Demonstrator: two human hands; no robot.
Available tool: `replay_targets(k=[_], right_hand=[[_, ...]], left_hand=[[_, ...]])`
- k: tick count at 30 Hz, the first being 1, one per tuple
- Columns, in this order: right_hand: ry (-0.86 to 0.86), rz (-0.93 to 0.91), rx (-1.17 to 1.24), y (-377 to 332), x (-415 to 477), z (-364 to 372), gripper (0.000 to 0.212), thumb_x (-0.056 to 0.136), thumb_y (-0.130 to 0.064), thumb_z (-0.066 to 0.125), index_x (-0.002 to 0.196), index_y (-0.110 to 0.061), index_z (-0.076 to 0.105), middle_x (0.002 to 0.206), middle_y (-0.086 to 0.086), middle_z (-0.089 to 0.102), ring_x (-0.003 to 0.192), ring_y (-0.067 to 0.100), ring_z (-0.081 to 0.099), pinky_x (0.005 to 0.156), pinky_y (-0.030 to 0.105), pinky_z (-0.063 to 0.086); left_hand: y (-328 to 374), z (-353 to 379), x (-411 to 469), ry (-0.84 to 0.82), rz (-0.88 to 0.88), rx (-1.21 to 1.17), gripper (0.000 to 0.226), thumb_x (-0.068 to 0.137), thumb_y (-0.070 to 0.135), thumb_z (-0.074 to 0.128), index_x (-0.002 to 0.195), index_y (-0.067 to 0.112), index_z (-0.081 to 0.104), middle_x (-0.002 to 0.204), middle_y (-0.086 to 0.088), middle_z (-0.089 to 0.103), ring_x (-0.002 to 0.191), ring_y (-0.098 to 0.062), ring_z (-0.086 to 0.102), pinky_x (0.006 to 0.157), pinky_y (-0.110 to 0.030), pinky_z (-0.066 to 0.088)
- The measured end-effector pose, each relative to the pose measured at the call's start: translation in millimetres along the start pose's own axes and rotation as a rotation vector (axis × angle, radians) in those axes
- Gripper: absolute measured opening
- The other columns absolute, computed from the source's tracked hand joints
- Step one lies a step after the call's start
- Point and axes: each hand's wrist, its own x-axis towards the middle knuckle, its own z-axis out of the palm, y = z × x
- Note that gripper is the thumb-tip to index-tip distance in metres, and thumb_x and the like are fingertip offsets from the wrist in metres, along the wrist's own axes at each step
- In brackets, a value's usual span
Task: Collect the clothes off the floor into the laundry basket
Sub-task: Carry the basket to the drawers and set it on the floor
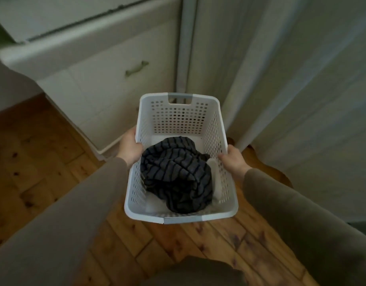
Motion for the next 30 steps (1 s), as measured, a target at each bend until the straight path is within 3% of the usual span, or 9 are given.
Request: replay_targets(k=[3,11,16,23,27,30], right_hand=[[-0.006,0.001,0.014,24.8,24.3,18.3,0.035,0.095,-0.009,0.042,0.129,-0.005,0.043,0.128,0.018,0.053,0.117,0.032,0.052,0.093,0.039,0.043],[-0.024,0.003,0.047,62.6,59.1,43.7,0.038,0.094,-0.008,0.044,0.131,-0.004,0.042,0.129,0.018,0.052,0.118,0.033,0.052,0.093,0.041,0.045],[-0.034,0.008,0.065,71.6,65.2,47.9,0.037,0.094,-0.007,0.043,0.131,-0.005,0.042,0.13,0.018,0.052,0.119,0.033,0.051,0.095,0.042,0.043],[-0.043,0.024,0.079,79.3,67.2,43.5,0.039,0.095,-0.011,0.043,0.134,-0.005,0.041,0.132,0.018,0.051,0.121,0.033,0.05,0.1,0.045,0.041],[-0.041,0.023,0.07,78.3,68.9,41.3,0.044,0.098,-0.025,0.038,0.136,-0.003,0.038,0.134,0.019,0.05,0.122,0.034,0.05,0.102,0.045,0.041],[-0.078,0.052,0.116,76.5,68.0,42.8,0.049,0.099,-0.03,0.034,0.141,-0.005,0.032,0.139,0.019,0.046,0.126,0.034,0.046,0.105,0.045,0.038]], left_hand=[[-30.9,18.3,22.0,-0.014,0.015,-0.004,0.048,0.088,-0.007,0.04,0.135,0.004,0.038,0.131,-0.019,0.053,0.122,-0.035,0.05,0.097,-0.041,0.043],[-68.3,53.2,47.7,0.027,0.043,0.017,0.046,0.09,-0.008,0.038,0.134,0.003,0.039,0.132,-0.02,0.051,0.121,-0.035,0.049,0.083,-0.029,0.037],[-84.9,57.6,56.1,-0.007,0.042,-0.008,0.045,0.089,-0.005,0.04,0.133,0.004,0.041,0.131,-0.022,0.053,0.119,-0.036,0.052,0.095,-0.041,0.044],[-87.0,58.4,54.8,-0.069,0.066,-0.025,0.049,0.088,-0.001,0.045,0.136,0.008,0.039,0.133,-0.017,0.053,0.121,-0.033,0.052,0.1,-0.043,0.044],[-99.1,58.9,31.0,-0.101,-0.019,-0.021,0.047,0.086,0.0,0.052,0.132,0.005,0.043,0.131,-0.018,0.054,0.119,-0.033,0.053,0.092,-0.037,0.046],[-113.9,54.7,2.3,-0.233,-0.125,-0.042,0.053,0.085,0.0,0.055,0.135,0.007,0.039,0.133,-0.016,0.052,0.117,-0.032,0.053,0.085,-0.034,0.045]])
